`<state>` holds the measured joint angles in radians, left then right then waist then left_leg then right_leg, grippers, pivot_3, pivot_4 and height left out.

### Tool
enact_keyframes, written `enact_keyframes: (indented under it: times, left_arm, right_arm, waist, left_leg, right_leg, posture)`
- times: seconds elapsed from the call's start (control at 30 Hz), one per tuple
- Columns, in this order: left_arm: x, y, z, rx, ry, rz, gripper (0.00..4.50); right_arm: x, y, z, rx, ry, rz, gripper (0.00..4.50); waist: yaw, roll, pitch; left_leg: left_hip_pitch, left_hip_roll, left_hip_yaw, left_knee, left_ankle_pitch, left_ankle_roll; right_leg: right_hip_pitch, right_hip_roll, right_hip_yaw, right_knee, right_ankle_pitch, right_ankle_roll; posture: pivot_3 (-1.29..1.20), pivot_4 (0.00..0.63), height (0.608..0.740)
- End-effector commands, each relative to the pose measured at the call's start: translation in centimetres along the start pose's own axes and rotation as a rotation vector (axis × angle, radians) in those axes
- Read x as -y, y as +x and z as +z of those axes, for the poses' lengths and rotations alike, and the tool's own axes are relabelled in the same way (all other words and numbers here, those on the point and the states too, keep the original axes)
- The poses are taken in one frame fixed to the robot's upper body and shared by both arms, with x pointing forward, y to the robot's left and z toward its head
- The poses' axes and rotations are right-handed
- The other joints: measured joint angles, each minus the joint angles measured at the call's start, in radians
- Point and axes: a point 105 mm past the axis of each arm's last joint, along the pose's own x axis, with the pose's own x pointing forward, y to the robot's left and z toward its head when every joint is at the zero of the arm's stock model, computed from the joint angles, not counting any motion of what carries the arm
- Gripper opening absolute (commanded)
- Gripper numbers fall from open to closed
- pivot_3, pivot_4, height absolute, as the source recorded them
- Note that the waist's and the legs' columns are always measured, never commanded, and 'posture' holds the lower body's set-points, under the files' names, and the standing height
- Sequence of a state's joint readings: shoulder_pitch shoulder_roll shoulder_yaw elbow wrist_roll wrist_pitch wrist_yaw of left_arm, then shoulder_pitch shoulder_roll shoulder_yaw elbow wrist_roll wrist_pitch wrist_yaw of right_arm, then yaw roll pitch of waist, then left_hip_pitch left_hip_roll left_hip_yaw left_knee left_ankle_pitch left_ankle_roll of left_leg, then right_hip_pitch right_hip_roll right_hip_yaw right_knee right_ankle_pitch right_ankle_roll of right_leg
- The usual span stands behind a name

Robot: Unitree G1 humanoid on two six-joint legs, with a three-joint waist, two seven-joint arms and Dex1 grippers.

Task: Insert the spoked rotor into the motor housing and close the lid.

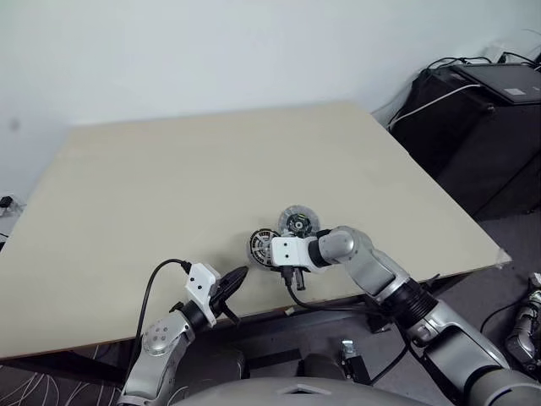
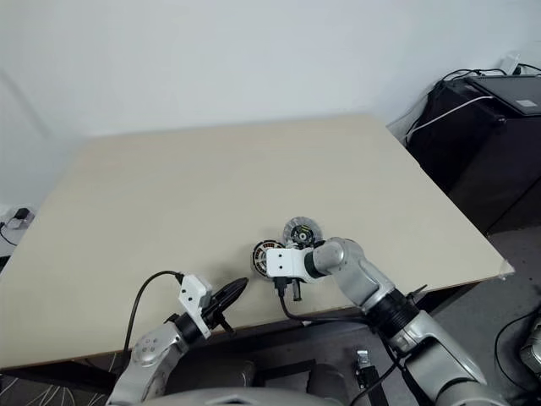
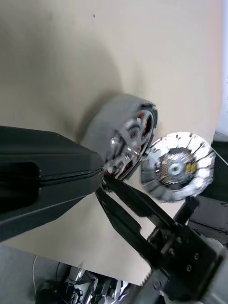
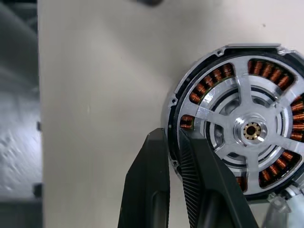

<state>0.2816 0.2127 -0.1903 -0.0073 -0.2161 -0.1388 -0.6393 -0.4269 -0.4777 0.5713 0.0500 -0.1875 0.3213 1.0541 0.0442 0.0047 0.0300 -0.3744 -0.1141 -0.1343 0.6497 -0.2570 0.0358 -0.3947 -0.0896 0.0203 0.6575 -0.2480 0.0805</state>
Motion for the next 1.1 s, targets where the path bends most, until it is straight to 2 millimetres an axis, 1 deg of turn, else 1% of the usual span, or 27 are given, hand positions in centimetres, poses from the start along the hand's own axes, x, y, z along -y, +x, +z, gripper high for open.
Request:
enact_keyframes:
  times: [0.03, 0.23, 0.4, 0.57, 0.7, 0.87, 1.1]
  left_arm:
    - [0.2, 0.4, 1.3, 0.047, 0.020, -0.018, 0.00]
    - [0.3, 0.6, 1.1, 0.042, 0.013, -0.029, 0.00]
    - [0.4, 0.6, 1.1, 0.040, 0.010, -0.037, 0.00]
    - [0.5, 0.7, 1.1, 0.037, 0.006, -0.042, 0.00]
    - [0.5, 0.6, 1.1, 0.036, 0.004, -0.041, 0.00]
    - [0.5, 0.5, 1.1, 0.035, 0.003, -0.036, 0.00]
    - [0.5, 0.4, 1.0, 0.033, -0.001, -0.028, 0.00]
  right_arm:
    - [0.6, -1.8, 2.4, 0.093, 0.010, -0.039, 0.10]
    - [-0.4, -2.8, 3.0, 0.126, 0.097, -0.024, 0.10]
    - [-0.6, -2.9, 3.5, 0.134, 0.174, -0.022, 0.10]
    - [-0.2, -2.1, 3.3, 0.109, 0.270, -0.054, 0.10]
    - [0.5, -0.9, 2.7, 0.055, 0.323, -0.098, 0.10]
    - [1.1, 0.3, 2.4, 0.032, 0.371, -0.133, 0.10]
    - [1.7, 1.2, 2.5, 0.030, 0.415, -0.163, 0.10]
  waist:
    - [0.000, 0.000, 0.000]
    - [0.000, 0.000, 0.000]
    - [0.000, -0.001, 0.000]
    - [0.000, -0.001, 0.001]
    - [-0.002, -0.001, 0.001]
    - [-0.001, -0.001, 0.001]
    - [-0.001, -0.001, 0.000]
  left_leg:
    - [0.000, 0.000, 0.000, 0.000, 0.000, 0.000]
    - [-0.001, 0.000, 0.000, 0.000, 0.000, 0.000]
    - [-0.001, 0.000, 0.000, 0.000, -0.001, -0.001]
    - [-0.001, 0.000, 0.000, 0.000, -0.001, -0.001]
    - [-0.001, 0.000, 0.000, 0.000, -0.001, -0.001]
    - [-0.001, 0.000, 0.000, 0.000, 0.000, -0.001]
    - [-0.001, -0.001, 0.000, 0.000, 0.000, -0.001]
  right_leg:
    - [0.000, 0.000, 0.000, 0.000, 0.000, 0.000]
    - [0.000, 0.000, 0.000, 0.000, 0.000, 0.000]
    - [0.000, 0.000, 0.000, 0.000, -0.001, 0.001]
    - [-0.001, 0.000, 0.000, 0.000, 0.000, 0.000]
    - [-0.001, 0.000, 0.000, 0.000, 0.000, 0.000]
    - [-0.001, 0.000, 0.000, 0.000, 0.000, 0.000]
    - [-0.001, -0.001, 0.000, 0.000, 0.000, 0.000]
  posture:
    - [0.00, 0.000, 0.740]
    - [0.00, 0.000, 0.740]
    - [0.00, 0.000, 0.740]
    - [0.00, 0.000, 0.740]
    - [0.00, 0.000, 0.740]
    - [0.00, 0.000, 0.740]
    - [0.00, 0.000, 0.740]
